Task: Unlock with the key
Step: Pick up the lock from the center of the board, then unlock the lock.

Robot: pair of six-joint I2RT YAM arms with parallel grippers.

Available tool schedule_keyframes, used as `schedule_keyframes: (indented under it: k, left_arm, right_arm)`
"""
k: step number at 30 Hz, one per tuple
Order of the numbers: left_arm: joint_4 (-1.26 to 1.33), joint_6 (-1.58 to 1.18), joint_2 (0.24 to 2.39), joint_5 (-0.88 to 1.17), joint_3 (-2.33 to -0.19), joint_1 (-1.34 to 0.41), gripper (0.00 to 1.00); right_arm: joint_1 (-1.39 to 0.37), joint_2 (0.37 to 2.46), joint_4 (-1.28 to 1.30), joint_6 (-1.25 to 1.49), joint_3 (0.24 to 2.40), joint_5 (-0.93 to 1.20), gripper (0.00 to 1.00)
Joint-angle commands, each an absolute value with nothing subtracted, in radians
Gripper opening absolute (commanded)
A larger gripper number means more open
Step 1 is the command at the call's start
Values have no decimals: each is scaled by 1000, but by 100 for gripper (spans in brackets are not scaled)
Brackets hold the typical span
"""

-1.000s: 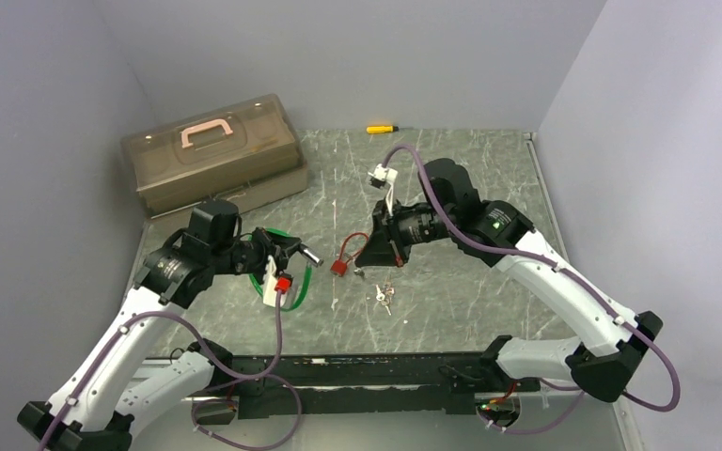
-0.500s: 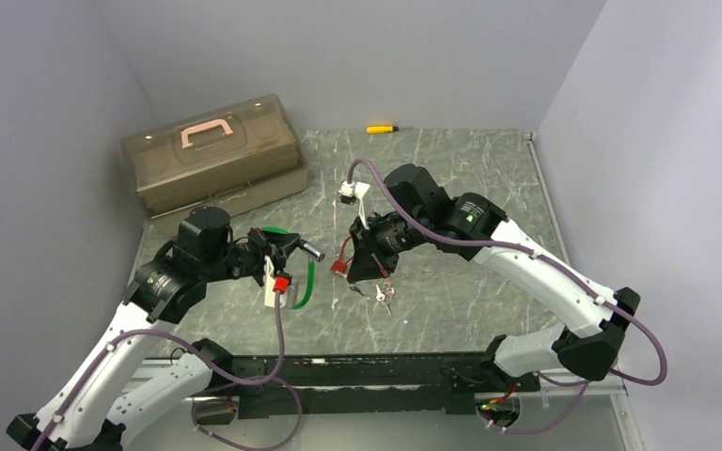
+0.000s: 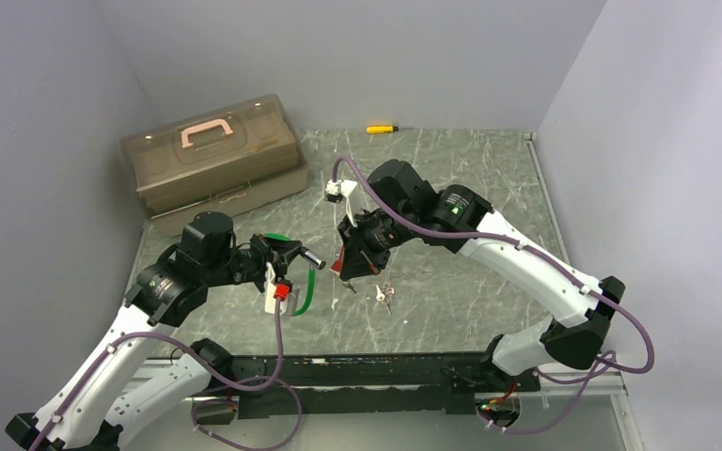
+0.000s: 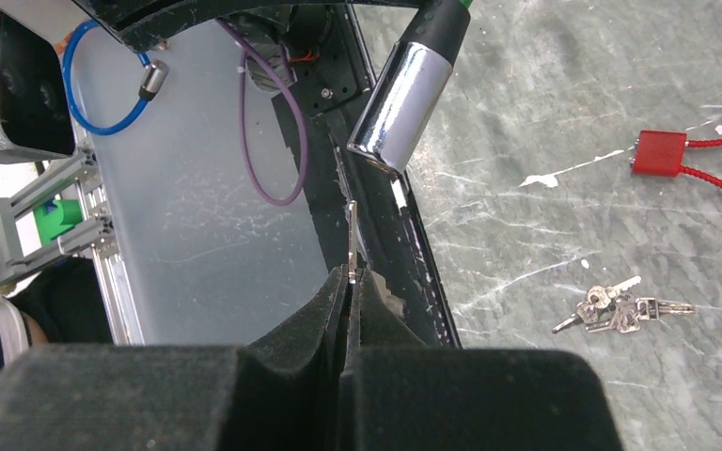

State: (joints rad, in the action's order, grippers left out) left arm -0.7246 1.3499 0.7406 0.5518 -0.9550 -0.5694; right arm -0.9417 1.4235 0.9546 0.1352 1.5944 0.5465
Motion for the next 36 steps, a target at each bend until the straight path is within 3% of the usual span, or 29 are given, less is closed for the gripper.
schedule_keyframes:
  k: [1, 36]
  left_arm:
    - [-706, 1381, 719, 569, -964, -579, 0]
    - [-689, 1368, 721, 566, -950, -603, 0]
  right_arm:
    - [-948, 1420, 978, 119, 1650, 521, 0]
    - [-962, 1471, 949, 102, 1639, 557, 0]
